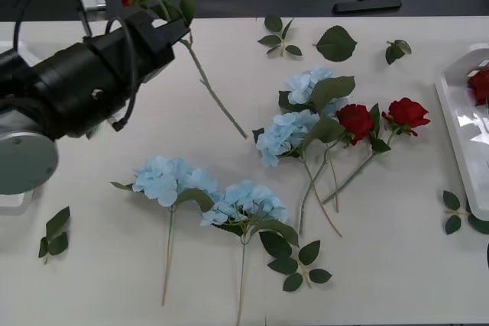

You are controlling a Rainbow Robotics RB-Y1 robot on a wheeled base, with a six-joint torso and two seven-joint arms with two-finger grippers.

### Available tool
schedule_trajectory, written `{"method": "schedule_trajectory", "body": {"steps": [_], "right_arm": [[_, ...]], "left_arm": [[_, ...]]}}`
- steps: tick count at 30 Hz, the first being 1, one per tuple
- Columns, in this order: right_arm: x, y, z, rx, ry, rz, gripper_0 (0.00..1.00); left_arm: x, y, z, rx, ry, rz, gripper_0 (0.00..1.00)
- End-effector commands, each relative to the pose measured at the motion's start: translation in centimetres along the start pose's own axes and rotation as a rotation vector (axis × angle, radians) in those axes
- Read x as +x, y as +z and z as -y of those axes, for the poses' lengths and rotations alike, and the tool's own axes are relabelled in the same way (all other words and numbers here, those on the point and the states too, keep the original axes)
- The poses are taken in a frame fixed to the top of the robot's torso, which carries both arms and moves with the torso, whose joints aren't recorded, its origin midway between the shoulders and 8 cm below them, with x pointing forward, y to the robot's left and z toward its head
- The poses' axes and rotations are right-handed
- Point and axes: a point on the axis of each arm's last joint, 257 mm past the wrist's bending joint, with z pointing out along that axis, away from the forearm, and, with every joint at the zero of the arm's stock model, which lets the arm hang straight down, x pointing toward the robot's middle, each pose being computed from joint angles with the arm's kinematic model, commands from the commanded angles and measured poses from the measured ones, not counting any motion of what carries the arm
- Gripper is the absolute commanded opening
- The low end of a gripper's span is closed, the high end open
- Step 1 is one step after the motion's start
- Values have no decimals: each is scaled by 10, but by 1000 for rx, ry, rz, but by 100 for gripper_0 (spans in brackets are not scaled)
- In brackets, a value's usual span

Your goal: Place the red flowers into the right box and the blue flowers into the left box. If a person shows an open palm, hand one flower to the person first, then continue sorting.

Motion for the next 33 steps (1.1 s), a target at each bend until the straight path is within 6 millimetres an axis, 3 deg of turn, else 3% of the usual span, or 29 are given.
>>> {"method": "schedule_trajectory", "body": {"steps": [1, 6, 12, 18, 24, 27, 33], "right_arm": [[-32, -15, 8, -3, 42, 54, 69], [-38, -25, 12, -39, 40, 36, 79], [-51, -52, 13, -173, -33, 24, 80], [-59, -98, -24, -470, -170, 72, 80], [-63, -165, -70, -818, -266, 192, 80], [-46, -211, -104, -1038, -331, 257, 80], [-2, -269, -153, -1295, -458, 372, 80]], "left_arm": [[9, 39, 44, 98, 59, 39, 0], [24, 65, 72, 150, 58, 44, 0], [31, 79, 113, 230, 21, 44, 0], [47, 96, 141, 279, -1, 28, 0], [59, 111, 146, 285, 19, 15, 0], [65, 114, 151, 293, 19, 10, 0], [67, 118, 157, 301, 9, 10, 0]]}}
